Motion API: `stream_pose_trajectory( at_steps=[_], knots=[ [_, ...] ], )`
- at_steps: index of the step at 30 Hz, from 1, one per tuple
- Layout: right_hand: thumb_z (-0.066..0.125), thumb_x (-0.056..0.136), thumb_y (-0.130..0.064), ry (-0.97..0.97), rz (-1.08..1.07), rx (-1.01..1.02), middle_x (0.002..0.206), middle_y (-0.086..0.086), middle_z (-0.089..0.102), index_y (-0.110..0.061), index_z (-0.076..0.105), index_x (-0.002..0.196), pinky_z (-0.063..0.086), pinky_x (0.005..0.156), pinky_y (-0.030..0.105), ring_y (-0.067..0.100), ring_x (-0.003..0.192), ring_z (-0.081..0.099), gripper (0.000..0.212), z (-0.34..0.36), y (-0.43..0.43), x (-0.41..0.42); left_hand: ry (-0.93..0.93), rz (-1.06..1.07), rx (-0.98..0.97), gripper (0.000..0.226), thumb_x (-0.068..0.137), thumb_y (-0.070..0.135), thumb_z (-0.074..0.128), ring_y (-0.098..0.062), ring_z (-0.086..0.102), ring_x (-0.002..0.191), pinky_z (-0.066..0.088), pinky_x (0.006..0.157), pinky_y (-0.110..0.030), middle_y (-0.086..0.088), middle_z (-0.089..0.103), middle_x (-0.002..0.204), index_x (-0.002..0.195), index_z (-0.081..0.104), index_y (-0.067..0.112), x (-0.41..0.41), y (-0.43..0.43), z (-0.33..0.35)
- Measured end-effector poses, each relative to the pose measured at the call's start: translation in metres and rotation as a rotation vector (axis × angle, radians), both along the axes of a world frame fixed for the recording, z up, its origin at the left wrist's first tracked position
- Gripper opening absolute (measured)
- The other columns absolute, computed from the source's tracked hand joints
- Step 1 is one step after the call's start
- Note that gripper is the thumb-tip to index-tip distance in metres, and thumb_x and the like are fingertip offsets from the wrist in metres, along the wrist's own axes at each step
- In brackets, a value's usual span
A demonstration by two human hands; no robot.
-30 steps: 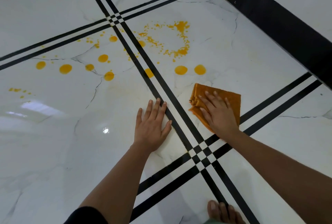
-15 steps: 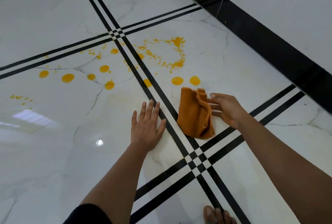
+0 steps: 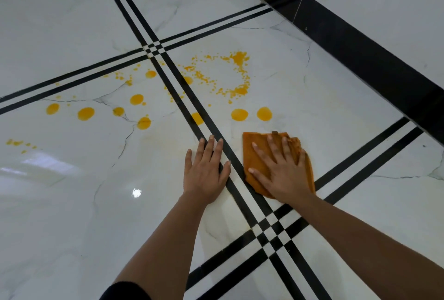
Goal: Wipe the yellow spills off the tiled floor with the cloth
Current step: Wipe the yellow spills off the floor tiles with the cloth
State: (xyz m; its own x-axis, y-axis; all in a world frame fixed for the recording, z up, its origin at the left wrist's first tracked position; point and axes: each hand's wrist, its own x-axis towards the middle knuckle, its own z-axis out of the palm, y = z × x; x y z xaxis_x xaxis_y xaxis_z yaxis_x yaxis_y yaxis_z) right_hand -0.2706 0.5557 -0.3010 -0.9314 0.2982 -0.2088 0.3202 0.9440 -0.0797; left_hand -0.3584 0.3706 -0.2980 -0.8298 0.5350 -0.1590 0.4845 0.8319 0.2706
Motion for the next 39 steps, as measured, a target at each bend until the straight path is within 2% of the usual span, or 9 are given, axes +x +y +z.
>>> stream_pose_trajectory(
  at_steps=[6,11,16,20,22,27,33,37,39],
  knots=[
    [0.009,0.076,-0.080,-0.015,-0.248,-0.033,0.158,0.000,-0.008,-0.048,-0.010,0.142,-0.003,0.107,0.066,0.033,0.142,-0.014,0.076,0.000,0.025,-0.063,0.070,0.071,0.024,0.074,0.081,0.055,-0.007,-0.017,-0.005,0.144,-0.002,0.114,-0.040,0.002,0.001,0.157,0.148,0.000,0.025,-0.036,0.003,-0.008],
    [0.011,0.086,-0.061,0.110,-0.007,0.053,0.157,-0.001,0.016,-0.051,0.002,0.140,0.011,0.107,0.066,0.031,0.144,0.008,0.056,-0.009,0.022,-0.046,0.083,0.062,0.008,0.072,0.082,0.055,-0.005,-0.016,-0.006,0.144,-0.006,0.112,-0.037,0.003,-0.002,0.157,0.148,-0.001,0.024,-0.051,-0.008,-0.017],
    [0.016,0.093,-0.051,0.078,-0.225,0.010,0.157,-0.005,0.010,-0.047,0.008,0.144,0.007,0.109,0.063,0.027,0.144,0.002,0.052,-0.004,0.022,-0.099,0.087,0.069,0.025,0.073,0.083,0.055,-0.004,-0.016,-0.006,0.143,-0.007,0.112,-0.037,0.003,-0.001,0.156,0.147,0.001,0.022,-0.056,-0.014,-0.020],
    [0.021,0.090,-0.046,0.161,0.190,0.009,0.154,-0.005,0.025,-0.041,0.024,0.143,0.016,0.106,0.062,0.026,0.143,0.018,0.053,-0.007,-0.023,-0.092,0.124,0.087,0.041,0.070,0.087,0.053,0.004,-0.019,0.006,0.143,0.004,0.113,-0.041,-0.001,0.012,0.156,0.147,0.014,0.018,-0.062,-0.023,-0.018],
    [0.024,0.090,-0.045,0.165,0.274,0.008,0.152,-0.008,0.029,-0.041,0.027,0.141,0.020,0.106,0.059,0.023,0.142,0.022,0.052,-0.008,-0.018,-0.073,0.128,0.111,0.035,0.072,0.086,0.052,0.001,-0.019,0.005,0.144,0.003,0.114,-0.041,-0.002,0.011,0.156,0.148,0.010,0.018,-0.068,-0.034,-0.018],
    [0.014,0.093,-0.047,0.106,-0.148,-0.013,0.157,-0.009,0.012,-0.042,0.012,0.145,0.004,0.111,0.057,0.021,0.145,0.003,0.053,-0.003,-0.016,-0.118,0.082,0.152,0.028,0.076,0.081,0.053,-0.007,-0.017,-0.003,0.144,-0.004,0.114,-0.038,0.000,0.002,0.157,0.148,0.002,0.019,-0.066,-0.046,-0.016],
    [0.024,0.091,-0.044,0.183,0.397,0.011,0.152,-0.007,0.028,-0.040,0.024,0.142,0.020,0.107,0.056,0.022,0.141,0.022,0.052,-0.009,-0.036,-0.079,0.082,0.101,-0.018,0.078,0.078,0.053,-0.012,-0.017,-0.008,0.144,-0.006,0.114,-0.038,0.001,-0.004,0.157,0.148,-0.004,0.020,-0.068,-0.050,-0.015],
    [0.014,0.090,-0.047,0.161,0.005,-0.011,0.155,-0.008,0.020,-0.042,0.018,0.144,0.011,0.110,0.058,0.022,0.144,0.011,0.054,-0.005,-0.023,-0.118,0.067,0.145,-0.021,0.078,0.077,0.053,-0.013,-0.016,-0.010,0.143,-0.007,0.113,-0.038,0.002,-0.006,0.157,0.148,-0.006,0.021,-0.068,-0.062,-0.015],
    [0.014,0.090,-0.047,0.159,0.037,-0.005,0.156,-0.007,0.018,-0.040,0.017,0.145,0.010,0.109,0.060,0.024,0.144,0.010,0.055,-0.004,-0.039,-0.126,0.065,0.135,-0.035,0.078,0.077,0.054,-0.013,-0.016,-0.011,0.143,-0.008,0.113,-0.038,0.002,-0.007,0.157,0.148,-0.007,0.022,-0.066,-0.066,-0.015]
  ],
)
